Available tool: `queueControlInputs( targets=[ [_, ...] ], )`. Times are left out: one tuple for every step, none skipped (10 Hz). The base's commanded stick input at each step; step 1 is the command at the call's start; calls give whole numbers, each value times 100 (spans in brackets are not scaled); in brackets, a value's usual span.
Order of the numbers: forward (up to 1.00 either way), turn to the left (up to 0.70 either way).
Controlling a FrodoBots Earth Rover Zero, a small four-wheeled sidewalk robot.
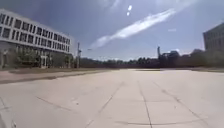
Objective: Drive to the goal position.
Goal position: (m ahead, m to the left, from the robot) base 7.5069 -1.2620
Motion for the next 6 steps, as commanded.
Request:
queueControlInputs(
  targets=[
    [70,-1],
    [70,-1],
    [70,-1],
    [70,-1],
    [70,-1],
    [70,-1]
  ],
)
